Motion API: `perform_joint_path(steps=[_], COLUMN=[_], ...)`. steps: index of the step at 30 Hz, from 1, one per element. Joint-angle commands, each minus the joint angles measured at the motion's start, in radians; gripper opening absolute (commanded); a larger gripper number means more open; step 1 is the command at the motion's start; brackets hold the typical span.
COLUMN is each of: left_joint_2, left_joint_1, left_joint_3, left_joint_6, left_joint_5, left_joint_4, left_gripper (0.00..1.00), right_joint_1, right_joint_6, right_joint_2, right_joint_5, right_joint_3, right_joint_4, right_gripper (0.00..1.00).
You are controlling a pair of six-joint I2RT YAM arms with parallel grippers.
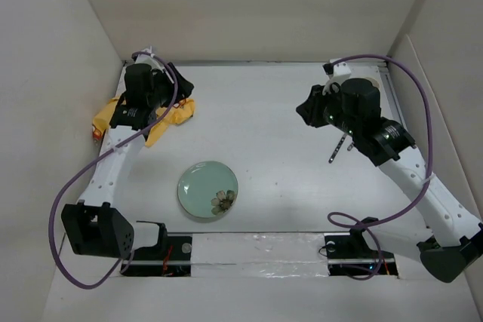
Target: Set the dinner table for one person
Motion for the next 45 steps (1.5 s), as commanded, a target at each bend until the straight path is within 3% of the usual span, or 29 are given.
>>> perform_joint_path(steps=[1, 2, 4, 9, 12, 13, 17, 20, 21, 22, 27, 31, 36, 45], left_joint_2=[0.003, 0.011, 0.029, 0.085, 0.119, 0.119, 0.119, 0.119, 0.319, 0.37, 0.444, 0.415, 0.392, 0.488], left_joint_1=[0.004, 0.004, 0.004, 0.004, 0.059, 0.091, 0.269, 0.315, 0.315, 0.315, 0.315, 0.315, 0.315, 0.315], left_joint_3=[0.032, 0.043, 0.072, 0.105, 0.103, 0.092, 0.021, 0.052, 0.087, 0.102, 0.084, -0.034, -0.143, -0.145], left_joint_6=[-0.008, -0.009, -0.018, -0.06, -0.098, -0.112, -0.187, -0.181, -0.17, -0.163, -0.155, -0.156, -0.166, -0.19], left_joint_5=[-0.051, -0.096, -0.145, -0.347, -0.403, -0.386, -0.238, -0.268, -0.289, -0.301, -0.366, -0.363, -0.346, -0.384], left_joint_4=[-0.005, -0.018, -0.051, -0.108, -0.136, -0.136, -0.059, -0.094, -0.113, -0.142, -0.194, -0.203, -0.162, -0.154], left_gripper=[0.53, 0.53, 0.53, 0.43, 0.03, 0.0, 0.0, 0.0, 0.26, 0.31, 0.34, 0.46, 0.47, 0.43], right_joint_1=[-0.015, -0.015, -0.015, -0.033, -0.033, -0.033, -0.043, -0.043, -0.043, -0.043, -0.043, -0.033, -0.033, -0.024], right_joint_6=[-0.007, -0.006, -0.007, -0.015, -0.015, -0.016, -0.021, -0.016, -0.015, -0.013, -0.012, -0.007, -0.004, -0.006], right_joint_2=[-0.023, -0.023, -0.02, -0.018, -0.022, -0.022, -0.014, -0.012, -0.011, -0.012, -0.005, -0.009, -0.022, -0.026], right_joint_5=[-0.052, -0.06, -0.058, -0.055, -0.078, -0.087, -0.104, -0.133, -0.142, -0.152, -0.152, -0.143, -0.142, -0.143], right_joint_3=[-0.003, -0.01, -0.012, -0.035, -0.05, -0.053, -0.07, -0.087, -0.093, -0.098, -0.11, -0.128, -0.151, -0.153], right_joint_4=[0.027, 0.033, 0.03, 0.024, 0.03, 0.031, 0.044, 0.056, 0.059, 0.062, 0.054, 0.067, 0.081, 0.064], right_gripper=[0.23, 0.12, 0.0, 0.0, 0.0, 0.0, 0.0, 0.0, 0.0, 0.0, 0.0, 0.0, 0.0, 0.0])
